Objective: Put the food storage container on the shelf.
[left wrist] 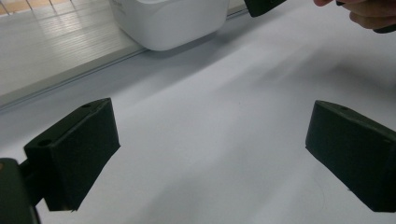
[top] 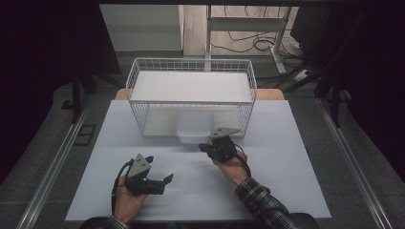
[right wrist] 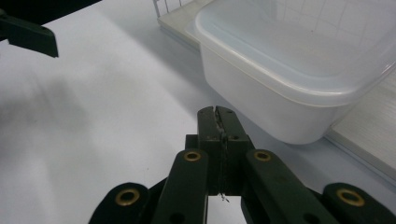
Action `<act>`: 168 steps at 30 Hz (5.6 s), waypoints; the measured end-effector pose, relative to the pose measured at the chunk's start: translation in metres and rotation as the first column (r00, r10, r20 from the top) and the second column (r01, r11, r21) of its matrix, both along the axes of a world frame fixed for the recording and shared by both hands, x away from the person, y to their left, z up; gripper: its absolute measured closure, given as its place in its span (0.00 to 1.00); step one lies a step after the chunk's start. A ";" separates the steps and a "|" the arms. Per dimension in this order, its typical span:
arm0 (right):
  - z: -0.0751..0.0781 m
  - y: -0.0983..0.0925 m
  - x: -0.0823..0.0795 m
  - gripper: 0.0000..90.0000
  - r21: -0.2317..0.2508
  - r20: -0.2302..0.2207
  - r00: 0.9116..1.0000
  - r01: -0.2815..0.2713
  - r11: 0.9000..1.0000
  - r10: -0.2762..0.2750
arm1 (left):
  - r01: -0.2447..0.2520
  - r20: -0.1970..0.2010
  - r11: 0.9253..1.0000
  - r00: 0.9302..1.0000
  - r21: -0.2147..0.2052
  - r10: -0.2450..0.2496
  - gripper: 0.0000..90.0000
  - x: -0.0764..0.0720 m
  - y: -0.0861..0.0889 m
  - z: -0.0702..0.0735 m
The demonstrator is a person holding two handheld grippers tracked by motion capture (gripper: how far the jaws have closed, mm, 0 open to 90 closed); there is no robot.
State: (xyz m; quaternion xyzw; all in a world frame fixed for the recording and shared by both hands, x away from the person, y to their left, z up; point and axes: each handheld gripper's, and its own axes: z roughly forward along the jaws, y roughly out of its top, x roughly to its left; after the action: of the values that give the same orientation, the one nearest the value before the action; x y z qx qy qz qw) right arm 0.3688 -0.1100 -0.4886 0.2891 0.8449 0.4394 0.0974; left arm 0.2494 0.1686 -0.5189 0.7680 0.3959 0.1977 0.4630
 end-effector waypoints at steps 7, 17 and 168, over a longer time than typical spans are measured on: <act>-0.003 0.008 0.011 0.98 -0.006 -0.002 1.000 0.002 1.000 -0.002 | 0.000 0.006 1.000 1.000 0.025 0.000 0.02 0.000 -0.002 -0.002; -0.011 0.025 0.028 0.98 -0.030 -0.006 1.000 0.015 0.999 -0.015 | 0.001 -0.003 0.999 1.000 0.033 -0.001 0.02 0.001 -0.003 -0.004; -0.022 -0.154 -0.098 0.00 -0.203 0.025 0.967 0.253 0.946 -0.253 | -0.091 -0.109 0.996 0.990 0.001 0.090 0.01 -0.031 0.067 -0.013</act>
State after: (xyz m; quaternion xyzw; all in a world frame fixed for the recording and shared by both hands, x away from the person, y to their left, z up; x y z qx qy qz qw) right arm 0.2710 -0.2638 -0.5109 0.3840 0.8416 0.3338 0.1815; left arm 0.2179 0.2356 -0.5321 0.7580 0.4555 0.1755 0.4326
